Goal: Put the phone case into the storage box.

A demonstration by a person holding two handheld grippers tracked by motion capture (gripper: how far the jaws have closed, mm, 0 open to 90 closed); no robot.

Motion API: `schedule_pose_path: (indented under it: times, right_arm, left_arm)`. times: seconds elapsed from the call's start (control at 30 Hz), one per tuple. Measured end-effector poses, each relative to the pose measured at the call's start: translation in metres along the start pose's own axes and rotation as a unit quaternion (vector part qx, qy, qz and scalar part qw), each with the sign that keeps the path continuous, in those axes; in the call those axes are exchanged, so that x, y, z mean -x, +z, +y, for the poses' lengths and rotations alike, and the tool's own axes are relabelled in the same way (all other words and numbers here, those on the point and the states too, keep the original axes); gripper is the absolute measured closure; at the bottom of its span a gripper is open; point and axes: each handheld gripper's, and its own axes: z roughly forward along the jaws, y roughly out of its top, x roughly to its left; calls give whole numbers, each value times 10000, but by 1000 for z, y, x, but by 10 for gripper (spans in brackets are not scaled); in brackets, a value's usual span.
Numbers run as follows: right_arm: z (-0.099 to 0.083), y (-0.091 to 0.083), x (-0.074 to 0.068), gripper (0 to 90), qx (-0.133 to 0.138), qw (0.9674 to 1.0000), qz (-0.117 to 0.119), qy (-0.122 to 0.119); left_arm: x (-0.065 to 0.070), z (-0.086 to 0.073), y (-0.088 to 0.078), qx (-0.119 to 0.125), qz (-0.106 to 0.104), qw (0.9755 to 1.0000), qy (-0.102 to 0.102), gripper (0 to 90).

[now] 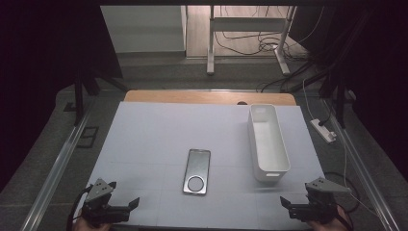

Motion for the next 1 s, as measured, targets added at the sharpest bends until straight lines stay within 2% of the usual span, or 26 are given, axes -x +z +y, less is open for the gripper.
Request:
schedule_pose_path:
  times: [0.17,0.67,0.83,1.0]
  right_arm:
    - [0,0,0,0,25,10000,-9,33]
    - [0,0,-2,0,6,9999,34,-99]
    - [0,1,-2,0,-20,9999,30,-126]
    - [0,1,-2,0,-15,9999,28,-101]
  left_arm:
    - [-1,0,0,-2,-10,10000,-15,7]
    - [-1,1,1,-65,-51,10000,-23,9]
    - [-1,2,2,-88,-140,9999,-14,12]
    - [-3,4,2,-7,-323,9994,-73,5]
